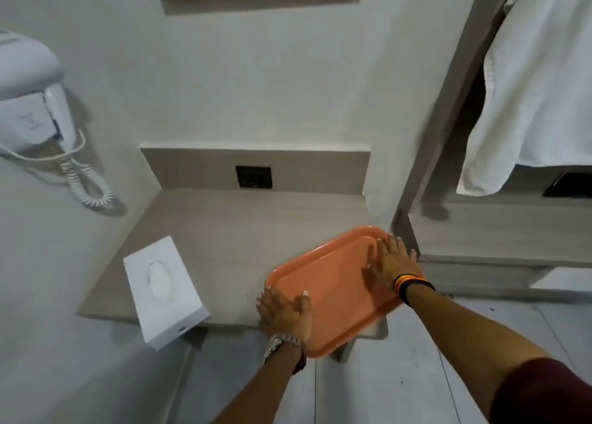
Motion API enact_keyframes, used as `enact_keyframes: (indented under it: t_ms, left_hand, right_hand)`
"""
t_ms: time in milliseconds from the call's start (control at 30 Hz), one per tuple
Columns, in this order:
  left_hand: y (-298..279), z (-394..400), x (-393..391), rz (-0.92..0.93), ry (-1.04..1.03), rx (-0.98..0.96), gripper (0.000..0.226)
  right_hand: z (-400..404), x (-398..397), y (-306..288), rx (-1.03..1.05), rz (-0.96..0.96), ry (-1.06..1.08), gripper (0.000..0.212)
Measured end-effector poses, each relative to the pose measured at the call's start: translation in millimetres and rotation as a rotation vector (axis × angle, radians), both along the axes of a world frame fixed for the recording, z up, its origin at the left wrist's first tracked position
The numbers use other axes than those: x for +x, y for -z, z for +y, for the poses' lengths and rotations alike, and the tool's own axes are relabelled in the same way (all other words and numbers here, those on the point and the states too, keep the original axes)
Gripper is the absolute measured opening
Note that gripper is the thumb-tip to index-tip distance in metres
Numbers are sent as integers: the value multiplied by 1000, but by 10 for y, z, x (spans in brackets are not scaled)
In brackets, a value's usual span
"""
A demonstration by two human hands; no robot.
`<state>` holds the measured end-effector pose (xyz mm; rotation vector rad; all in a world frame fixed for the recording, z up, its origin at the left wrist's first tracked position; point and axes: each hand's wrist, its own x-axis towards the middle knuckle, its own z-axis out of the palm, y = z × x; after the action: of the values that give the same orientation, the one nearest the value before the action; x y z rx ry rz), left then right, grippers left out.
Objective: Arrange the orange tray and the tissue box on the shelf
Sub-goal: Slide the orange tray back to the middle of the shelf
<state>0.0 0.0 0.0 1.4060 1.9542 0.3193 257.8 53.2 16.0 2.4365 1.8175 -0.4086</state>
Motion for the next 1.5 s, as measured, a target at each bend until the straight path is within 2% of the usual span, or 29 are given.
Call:
enact_keyframes:
  t_ms: [100,267,533,700,900,1033,1200,1433,1500]
  left_hand:
    - [-43,1,183,-164,-167,-36,93]
    - [-74,-1,277,-279,-303,-35,90]
    - [-168,305,79,-208,-370,-33,96]
    - [-294,856,-301,-185,-305,48,97]
    - [-331,1606,-798,-146,-235,48,104]
    - [-294,2270,-1163,-97,-175,56,105]
    - [-135,2890,-1484,-146,-107,65,104]
    - [121,2992,-1689,-166,-12,31,93]
    - [124,2924,-1723,-106,62,55,87]
  right_hand:
    - [-35,170,107,-34,52,91,82]
    - [-88,264,236,6,211,199,82]
    - [72,165,120,156,446,364,61]
    - [328,-26,45,290,638,429,61]
    - [672,-532,156,367,854,603,66]
    - [985,-955,252,377,896,690,63]
    - [1396,-1198,331,415,920,750,61]
    - [1435,-1298,450,425,943,789,63]
    - [1377,-1303,431,410,915,737,66]
